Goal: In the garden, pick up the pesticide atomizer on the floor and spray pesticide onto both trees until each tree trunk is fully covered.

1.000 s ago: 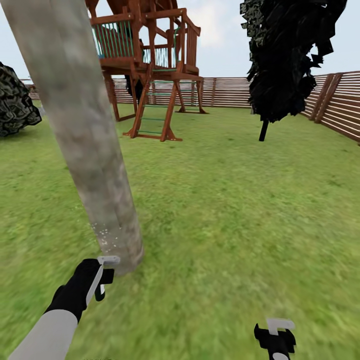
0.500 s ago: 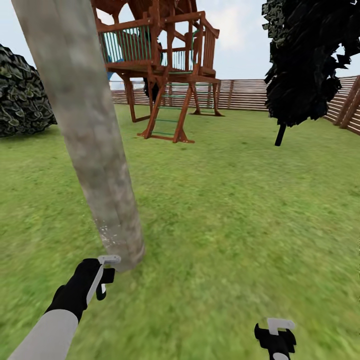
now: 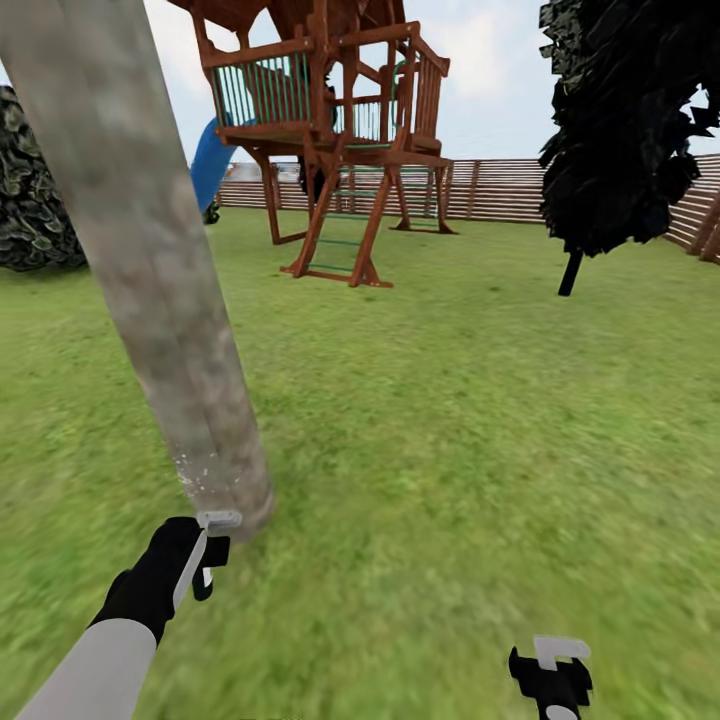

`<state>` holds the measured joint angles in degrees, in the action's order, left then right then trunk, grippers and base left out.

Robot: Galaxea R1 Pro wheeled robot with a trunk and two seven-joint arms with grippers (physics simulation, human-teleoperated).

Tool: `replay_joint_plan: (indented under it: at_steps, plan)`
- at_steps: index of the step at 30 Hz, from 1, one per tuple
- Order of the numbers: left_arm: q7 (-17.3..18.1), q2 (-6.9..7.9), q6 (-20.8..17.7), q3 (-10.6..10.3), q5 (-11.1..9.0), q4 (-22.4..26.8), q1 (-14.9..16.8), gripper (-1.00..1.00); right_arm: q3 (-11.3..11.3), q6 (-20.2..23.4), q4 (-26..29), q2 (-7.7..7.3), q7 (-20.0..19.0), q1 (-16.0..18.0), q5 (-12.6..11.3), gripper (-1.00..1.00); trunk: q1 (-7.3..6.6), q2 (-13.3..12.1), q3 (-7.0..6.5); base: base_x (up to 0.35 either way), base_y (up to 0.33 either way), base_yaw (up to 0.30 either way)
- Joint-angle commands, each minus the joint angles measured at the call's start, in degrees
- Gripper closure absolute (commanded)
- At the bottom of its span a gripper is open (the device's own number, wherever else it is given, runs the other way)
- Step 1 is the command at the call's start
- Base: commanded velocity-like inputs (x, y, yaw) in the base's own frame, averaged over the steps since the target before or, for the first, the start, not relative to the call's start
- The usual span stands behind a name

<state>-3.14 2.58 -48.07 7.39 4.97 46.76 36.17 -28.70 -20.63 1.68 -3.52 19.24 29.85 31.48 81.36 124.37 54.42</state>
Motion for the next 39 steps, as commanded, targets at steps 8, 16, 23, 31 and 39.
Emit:
replay_joint_plan:
  at_steps: [8, 16, 23, 31, 39]
  plan:
    - [0.29, -0.23, -0.39, 0.17, 0.48, 0.16, 0.11, 1.00, -0.56, -0.20, -0.02, -0.06, 0.18, 0.04, 0.60, -1.00, -0.01, 0.02, -0.14, 0.002, -0.239, 0.269]
    - [0.42, -0.77, -8.08, 0.01, -1.79, 0.17, 10.70, 1.00, -0.52, -0.20, -0.01, -0.02, 0.18, 0.04, 0.60, -1.00, -0.01, 0.02, -0.33, 0.000, -0.011, 0.236]
    - [0.33, -0.49, -8.77, -0.30, -1.35, 0.17, 12.49, 1.00, -0.56, -0.20, -0.01, -0.17, 0.18, 0.04, 0.60, -1.00, -0.01, 0.02, -0.33, 0.005, -0.021, 0.006]
    - [0.24, -0.17, -8.50, 0.09, -1.10, -0.54, 11.60, 1.00, -0.53, -0.19, -0.01, -0.08, 0.18, 0.04, 0.60, -1.00, -0.01, 0.02, -0.33, 0.023, -0.258, 0.000]
    - [0.00, -0.22, -7.94, 0.24, -1.31, -0.62, 9.20, 1.00, -0.50, -0.18, -0.04, -0.08, 0.18, 0.04, 0.60, -1.00, -0.01, 0.02, -0.33, 0.133, -0.243, 0.209]
